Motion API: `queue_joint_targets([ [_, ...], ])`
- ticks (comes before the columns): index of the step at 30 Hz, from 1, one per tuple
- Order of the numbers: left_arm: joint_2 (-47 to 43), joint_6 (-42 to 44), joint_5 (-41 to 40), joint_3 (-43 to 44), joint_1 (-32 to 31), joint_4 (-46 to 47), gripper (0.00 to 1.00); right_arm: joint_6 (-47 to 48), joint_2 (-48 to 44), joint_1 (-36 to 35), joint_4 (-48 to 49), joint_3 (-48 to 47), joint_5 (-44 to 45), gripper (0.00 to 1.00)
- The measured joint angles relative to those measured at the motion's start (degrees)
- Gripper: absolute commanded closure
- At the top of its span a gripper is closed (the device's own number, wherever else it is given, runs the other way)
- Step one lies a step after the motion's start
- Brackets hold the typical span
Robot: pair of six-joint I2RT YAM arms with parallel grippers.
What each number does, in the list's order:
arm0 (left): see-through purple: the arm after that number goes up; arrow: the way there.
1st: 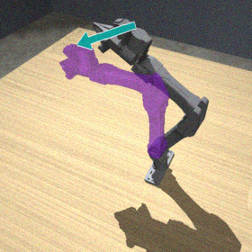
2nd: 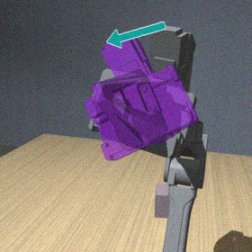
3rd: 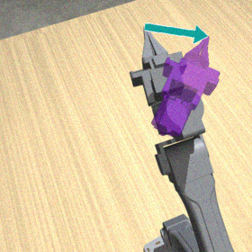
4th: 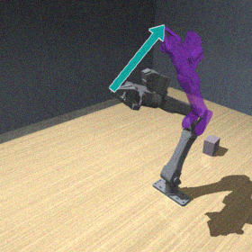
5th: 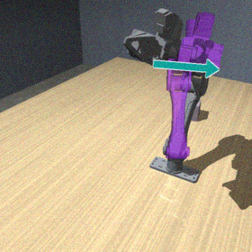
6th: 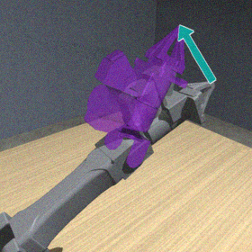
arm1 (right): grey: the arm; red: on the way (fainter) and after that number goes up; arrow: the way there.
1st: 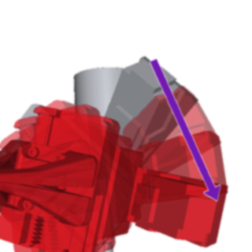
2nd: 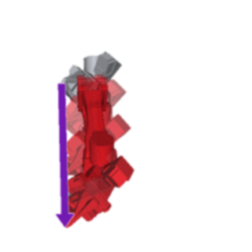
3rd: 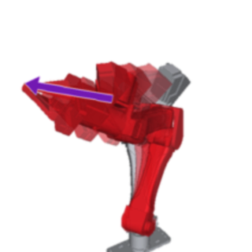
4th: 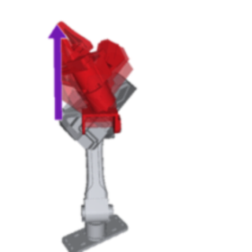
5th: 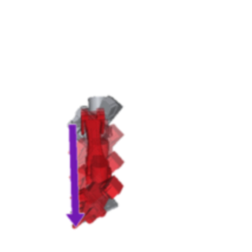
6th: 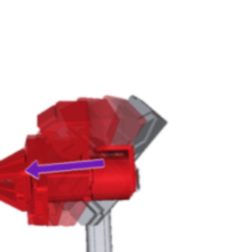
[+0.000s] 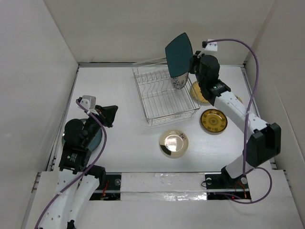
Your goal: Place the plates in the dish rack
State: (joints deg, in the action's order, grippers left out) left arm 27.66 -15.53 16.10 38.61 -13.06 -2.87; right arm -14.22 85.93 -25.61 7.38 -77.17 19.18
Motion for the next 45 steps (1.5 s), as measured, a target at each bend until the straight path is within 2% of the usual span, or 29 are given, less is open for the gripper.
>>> queue_joint_targets([
  [5,0.0,0.0,0.7,0.0,0.0,0.0,0.96,9.1,8.7,0.3,-4.2,-9.5,3.0,1.0],
  [12,0.0,0.0,0.9,0.0,0.0,0.0,0.96,18.7,16.2,0.0,-7.1,-15.7,4.4,1.0],
  [26,0.6,0.0,0.9,0.0,0.0,0.0,0.96,23.9,18.8,-0.4,-7.0,-14.6,6.8,1.0],
  [39,0.6,0.0,0.9,0.0,0.0,0.0,0.96,24.5,24.7,-5.6,-4.3,-12.9,13.1,1.0],
  [41,0.6,0.0,0.9,0.0,0.0,0.0,0.96,23.4,24.7,-5.6,-3.9,-12.5,14.1,0.93],
  [43,0.6,0.0,0.9,0.0,0.0,0.0,0.96,21.2,24.5,-5.7,-3.3,-11.9,14.9,0.78],
  [45,0.6,0.0,0.9,0.0,0.0,0.0,0.96,18.5,24.3,-5.6,-3.1,-11.7,15.0,0.49],
])
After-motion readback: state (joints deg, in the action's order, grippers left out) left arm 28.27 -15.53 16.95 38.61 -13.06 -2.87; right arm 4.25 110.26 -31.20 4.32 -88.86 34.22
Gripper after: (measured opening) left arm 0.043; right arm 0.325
